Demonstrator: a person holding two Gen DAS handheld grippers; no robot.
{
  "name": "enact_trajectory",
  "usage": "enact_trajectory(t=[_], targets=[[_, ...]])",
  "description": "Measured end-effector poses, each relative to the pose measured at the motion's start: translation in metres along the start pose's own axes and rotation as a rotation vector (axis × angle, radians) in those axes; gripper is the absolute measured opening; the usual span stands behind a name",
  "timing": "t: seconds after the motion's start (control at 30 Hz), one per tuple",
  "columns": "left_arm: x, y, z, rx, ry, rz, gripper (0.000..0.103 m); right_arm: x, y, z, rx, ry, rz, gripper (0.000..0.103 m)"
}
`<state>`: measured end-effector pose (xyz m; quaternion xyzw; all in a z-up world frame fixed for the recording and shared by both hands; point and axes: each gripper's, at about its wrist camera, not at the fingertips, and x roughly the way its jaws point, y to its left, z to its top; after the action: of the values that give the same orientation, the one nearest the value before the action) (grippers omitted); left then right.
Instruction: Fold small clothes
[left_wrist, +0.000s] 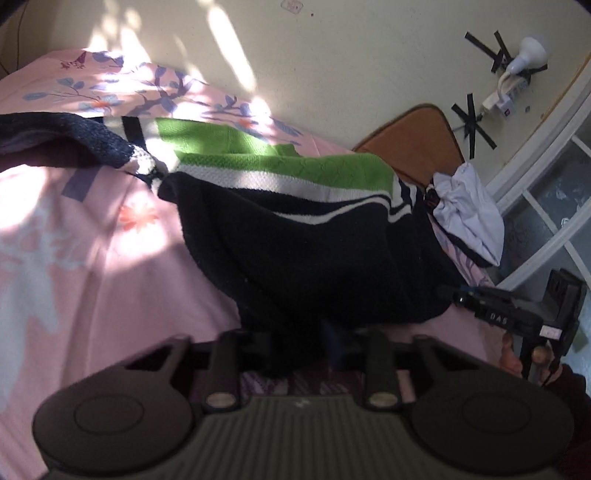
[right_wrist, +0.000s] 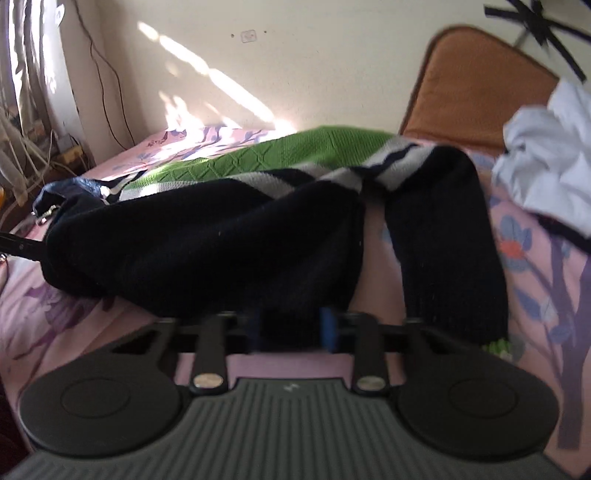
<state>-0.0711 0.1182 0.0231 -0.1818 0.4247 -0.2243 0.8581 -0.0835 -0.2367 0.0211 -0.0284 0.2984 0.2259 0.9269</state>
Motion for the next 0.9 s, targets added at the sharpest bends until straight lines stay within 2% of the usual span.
enact_trajectory(t=[0.07,0.13,0.2,0.27,0.3,0.33,0.37,0.4,0.43,0.47,0.5,0.53,0.57,0.63,0.7,0.73,0.8,0.83,0.87,0.9], targets=[[-0.011,-0.004,0.018,0.007,-0.044,-0.011,0.012,-0.013,-0.001,0.023,0.059,-0.083,0.105,0.015],[-0.028,-0.007,0.044,0.007,-0.138,-0.003,0.011,-0.027,-0.003,0.054,0.082,-0.204,0.153,0.015],[-0.038,-0.009,0.081,-0.026,-0.263,0.049,0.013,-0.028,-0.011,0.085,0.137,-0.301,0.129,0.015],[-0.03,-0.002,0.107,-0.071,-0.312,0.157,0.018,-0.008,-0.026,0.109,0.21,-0.347,0.027,0.024],[-0.02,0.004,0.119,-0.099,-0.294,0.213,0.024,0.006,-0.032,0.115,0.209,-0.338,-0.043,0.031],[-0.013,0.012,0.123,-0.141,-0.257,0.233,0.024,0.023,-0.035,0.119,0.189,-0.302,-0.135,0.043],[-0.01,0.02,0.121,-0.174,-0.224,0.199,0.025,0.035,-0.037,0.118,0.176,-0.261,-0.189,0.043],[-0.013,0.025,0.113,-0.168,-0.214,0.139,0.035,0.039,-0.037,0.111,0.175,-0.231,-0.192,0.043],[-0.017,0.026,0.103,-0.141,-0.223,0.112,0.044,0.034,-0.038,0.1,0.179,-0.232,-0.16,0.046],[-0.022,0.026,0.094,-0.119,-0.242,0.119,0.064,0.029,-0.038,0.091,0.178,-0.246,-0.128,0.055],[-0.027,0.026,0.084,-0.101,-0.266,0.144,0.076,0.022,-0.035,0.078,0.177,-0.26,-0.104,0.061],[-0.03,0.027,0.077,-0.09,-0.277,0.154,0.08,0.017,-0.035,0.07,0.17,-0.265,-0.095,0.071],[-0.031,0.028,0.073,-0.086,-0.275,0.148,0.082,0.014,-0.033,0.063,0.156,-0.263,-0.098,0.075],[-0.027,0.031,0.07,-0.096,-0.251,0.111,0.085,0.016,-0.034,0.056,0.132,-0.245,-0.108,0.075],[-0.016,0.03,0.074,-0.103,-0.235,0.122,0.092,0.025,-0.039,0.055,0.152,-0.213,-0.084,0.075],[-0.011,0.03,0.076,-0.106,-0.232,0.128,0.092,0.029,-0.041,0.054,0.185,-0.198,-0.06,0.076],[0.003,0.036,0.083,-0.138,-0.215,0.111,0.089,0.037,-0.041,0.05,0.268,-0.171,0.01,0.076],[0.01,0.04,0.086,-0.168,-0.202,0.099,0.081,0.041,-0.041,0.049,0.294,-0.163,0.042,0.073],[0.016,0.042,0.088,-0.186,-0.179,0.085,0.044,0.045,-0.036,0.046,0.307,-0.149,0.071,0.063],[0.025,0.043,0.09,-0.199,-0.124,0.069,0.016,0.048,-0.029,0.044,0.294,-0.126,0.075,0.019]])
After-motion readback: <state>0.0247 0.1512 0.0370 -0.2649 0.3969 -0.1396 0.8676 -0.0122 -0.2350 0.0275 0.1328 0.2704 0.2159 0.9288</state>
